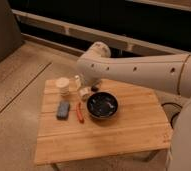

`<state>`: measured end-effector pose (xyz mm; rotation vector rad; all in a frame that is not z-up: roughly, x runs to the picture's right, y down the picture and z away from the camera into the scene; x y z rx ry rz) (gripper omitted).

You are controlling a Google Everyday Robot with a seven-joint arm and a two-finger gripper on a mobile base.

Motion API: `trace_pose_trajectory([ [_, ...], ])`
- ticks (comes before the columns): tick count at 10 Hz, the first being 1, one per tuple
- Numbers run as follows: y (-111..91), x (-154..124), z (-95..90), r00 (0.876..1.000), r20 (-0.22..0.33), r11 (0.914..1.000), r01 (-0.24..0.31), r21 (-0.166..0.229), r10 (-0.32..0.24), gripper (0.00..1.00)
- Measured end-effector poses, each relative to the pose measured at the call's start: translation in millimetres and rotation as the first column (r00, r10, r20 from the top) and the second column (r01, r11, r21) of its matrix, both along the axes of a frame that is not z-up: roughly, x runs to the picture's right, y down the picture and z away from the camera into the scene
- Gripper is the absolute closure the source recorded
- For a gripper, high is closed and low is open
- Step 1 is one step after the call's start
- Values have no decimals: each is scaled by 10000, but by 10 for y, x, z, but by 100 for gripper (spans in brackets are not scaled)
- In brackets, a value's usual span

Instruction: Place the bottle in the ceramic bowl

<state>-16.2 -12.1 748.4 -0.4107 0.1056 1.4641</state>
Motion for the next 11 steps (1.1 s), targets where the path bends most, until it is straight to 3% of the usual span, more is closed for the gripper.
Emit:
trace_pose_trajectory([
  [2,31,120,166,9997,151,9995,-209,-221,212,35],
  [8,71,106,177,9993,212,9991,-293,-303,300,35],
  [10,46,183,351,9962,354,9958,-783,-472,800,35],
  [11,-36,253,543,9919,565,9923,-1107,-548,1138,35],
])
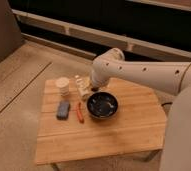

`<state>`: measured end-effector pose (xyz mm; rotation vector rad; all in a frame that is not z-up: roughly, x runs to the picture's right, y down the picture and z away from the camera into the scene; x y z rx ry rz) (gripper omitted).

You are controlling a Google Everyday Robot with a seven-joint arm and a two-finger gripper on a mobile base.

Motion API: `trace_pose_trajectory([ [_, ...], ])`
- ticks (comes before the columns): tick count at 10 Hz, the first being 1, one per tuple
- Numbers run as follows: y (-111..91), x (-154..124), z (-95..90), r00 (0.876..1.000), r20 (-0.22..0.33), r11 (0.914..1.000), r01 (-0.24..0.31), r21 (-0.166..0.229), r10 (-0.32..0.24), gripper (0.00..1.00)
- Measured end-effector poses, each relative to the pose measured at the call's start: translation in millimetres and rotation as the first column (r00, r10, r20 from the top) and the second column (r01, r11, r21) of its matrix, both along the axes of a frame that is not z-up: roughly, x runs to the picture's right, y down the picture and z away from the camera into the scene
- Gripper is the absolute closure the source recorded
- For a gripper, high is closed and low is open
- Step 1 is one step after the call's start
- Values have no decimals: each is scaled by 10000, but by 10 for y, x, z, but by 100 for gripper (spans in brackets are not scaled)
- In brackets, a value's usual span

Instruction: Place the bottle in the ceramic bowl

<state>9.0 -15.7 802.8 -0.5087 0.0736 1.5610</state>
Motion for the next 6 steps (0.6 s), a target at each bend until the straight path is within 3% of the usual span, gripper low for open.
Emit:
trace_pose_trajectory([
  [3,-119,120,568,9977,592,9986,-290,-439,316,35],
  [5,-169,66,806,9953,934,9974,299,-650,-237,35],
  [6,-169,11,906,9901,1027,9916,1038,-772,-957,35],
])
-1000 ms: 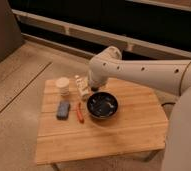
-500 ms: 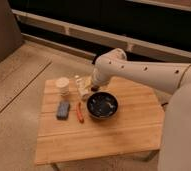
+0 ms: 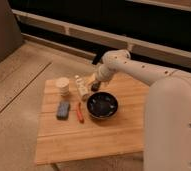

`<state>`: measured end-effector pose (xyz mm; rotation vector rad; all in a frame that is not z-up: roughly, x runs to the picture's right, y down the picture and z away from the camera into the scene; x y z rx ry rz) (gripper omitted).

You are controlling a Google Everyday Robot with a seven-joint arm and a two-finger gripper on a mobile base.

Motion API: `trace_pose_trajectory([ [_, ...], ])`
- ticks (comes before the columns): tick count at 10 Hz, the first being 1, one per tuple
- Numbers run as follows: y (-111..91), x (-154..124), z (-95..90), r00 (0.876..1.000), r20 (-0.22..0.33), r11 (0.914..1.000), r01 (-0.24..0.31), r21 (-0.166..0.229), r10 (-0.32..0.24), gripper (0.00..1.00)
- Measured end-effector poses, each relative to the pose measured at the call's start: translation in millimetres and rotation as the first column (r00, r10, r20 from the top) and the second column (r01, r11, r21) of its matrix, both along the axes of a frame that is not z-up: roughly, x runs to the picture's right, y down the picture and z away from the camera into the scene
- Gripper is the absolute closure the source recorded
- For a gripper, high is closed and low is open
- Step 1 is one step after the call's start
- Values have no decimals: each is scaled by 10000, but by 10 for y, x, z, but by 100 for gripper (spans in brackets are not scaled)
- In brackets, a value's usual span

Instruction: Place the bottle in the ceramic bowl

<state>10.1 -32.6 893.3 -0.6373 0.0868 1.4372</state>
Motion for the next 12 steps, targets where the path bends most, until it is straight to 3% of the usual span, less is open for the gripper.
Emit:
trace_pose_trajectory([
  [1,-23,-90,65,9972,119,9972,738,-70,-738,35],
  [2,-43,-238,149,9865,336,9868,1610,-178,-1603,35],
  [4,39,-425,303,9682,604,9681,2459,-477,-2429,35],
  [6,183,-580,511,9593,815,9568,2770,-879,-2702,35],
  [8,221,-654,713,9604,840,9577,2728,-912,-2656,35],
  [12,278,-713,907,9609,958,9577,2689,-1021,-2596,35],
])
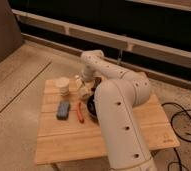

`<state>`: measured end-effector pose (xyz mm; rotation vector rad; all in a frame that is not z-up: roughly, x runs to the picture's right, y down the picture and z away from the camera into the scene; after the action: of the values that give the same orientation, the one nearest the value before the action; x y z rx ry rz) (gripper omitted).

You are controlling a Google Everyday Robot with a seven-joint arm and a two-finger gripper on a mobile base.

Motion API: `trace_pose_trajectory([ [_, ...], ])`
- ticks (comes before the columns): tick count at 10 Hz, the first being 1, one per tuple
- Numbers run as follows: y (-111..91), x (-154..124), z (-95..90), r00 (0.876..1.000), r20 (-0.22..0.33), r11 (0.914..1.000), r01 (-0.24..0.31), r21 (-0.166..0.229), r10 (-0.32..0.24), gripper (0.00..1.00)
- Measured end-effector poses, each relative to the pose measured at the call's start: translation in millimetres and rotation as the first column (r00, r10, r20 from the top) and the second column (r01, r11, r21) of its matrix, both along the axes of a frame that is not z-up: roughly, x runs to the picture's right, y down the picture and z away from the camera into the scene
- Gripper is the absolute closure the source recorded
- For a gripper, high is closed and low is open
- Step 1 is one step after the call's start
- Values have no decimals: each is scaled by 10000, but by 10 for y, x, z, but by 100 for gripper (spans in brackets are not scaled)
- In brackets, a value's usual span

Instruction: Place the bottle in the ceramic bowl

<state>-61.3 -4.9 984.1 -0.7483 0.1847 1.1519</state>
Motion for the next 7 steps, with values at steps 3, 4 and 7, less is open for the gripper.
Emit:
trace_pose_trajectory([
  [3,145,-57,75,9995,303,9985,-104,-541,120,55],
  [4,161,-43,86,9992,360,9979,-146,-629,169,64],
  [7,78,135,110,9988,238,9972,-418,-615,434,97],
])
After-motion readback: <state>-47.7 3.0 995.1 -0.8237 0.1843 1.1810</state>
